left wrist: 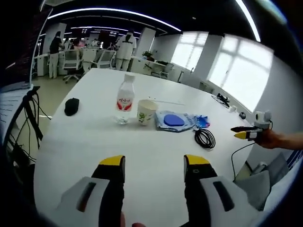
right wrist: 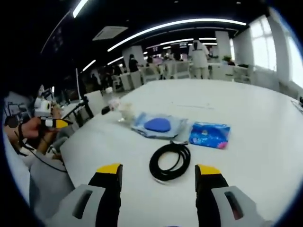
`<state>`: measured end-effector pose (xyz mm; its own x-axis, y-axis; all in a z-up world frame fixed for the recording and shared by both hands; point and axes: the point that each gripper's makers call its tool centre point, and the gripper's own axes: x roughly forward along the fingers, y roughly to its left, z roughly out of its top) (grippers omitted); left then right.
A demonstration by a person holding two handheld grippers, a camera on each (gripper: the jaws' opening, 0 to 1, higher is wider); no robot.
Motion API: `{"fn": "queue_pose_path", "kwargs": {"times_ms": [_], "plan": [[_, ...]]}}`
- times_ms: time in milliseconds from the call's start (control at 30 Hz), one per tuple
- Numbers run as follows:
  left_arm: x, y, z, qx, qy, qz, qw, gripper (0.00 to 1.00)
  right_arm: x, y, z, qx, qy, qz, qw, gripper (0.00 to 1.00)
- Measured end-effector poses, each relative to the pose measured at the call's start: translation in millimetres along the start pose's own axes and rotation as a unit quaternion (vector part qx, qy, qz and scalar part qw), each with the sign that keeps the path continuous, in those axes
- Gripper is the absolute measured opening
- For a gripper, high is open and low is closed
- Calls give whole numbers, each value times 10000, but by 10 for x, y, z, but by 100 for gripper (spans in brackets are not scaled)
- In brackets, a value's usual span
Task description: Arrange the tabletop items into an orderly group along one side of the table until the central work area is clear of visible clutter.
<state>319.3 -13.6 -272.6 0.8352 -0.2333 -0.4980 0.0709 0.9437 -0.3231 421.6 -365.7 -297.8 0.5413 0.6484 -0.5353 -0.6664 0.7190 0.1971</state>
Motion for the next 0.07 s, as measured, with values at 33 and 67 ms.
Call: {"fn": "queue_pose_path", "kwargs": {"times_ms": [33,67], "plan": [[-3,2,0,11,5,-15,10000,49,1,28,-15,13,12,23,10000,64],[-5,1,0,15,6,-21,10000,50,15,24,-20,27,15,37,10000,65]]}}
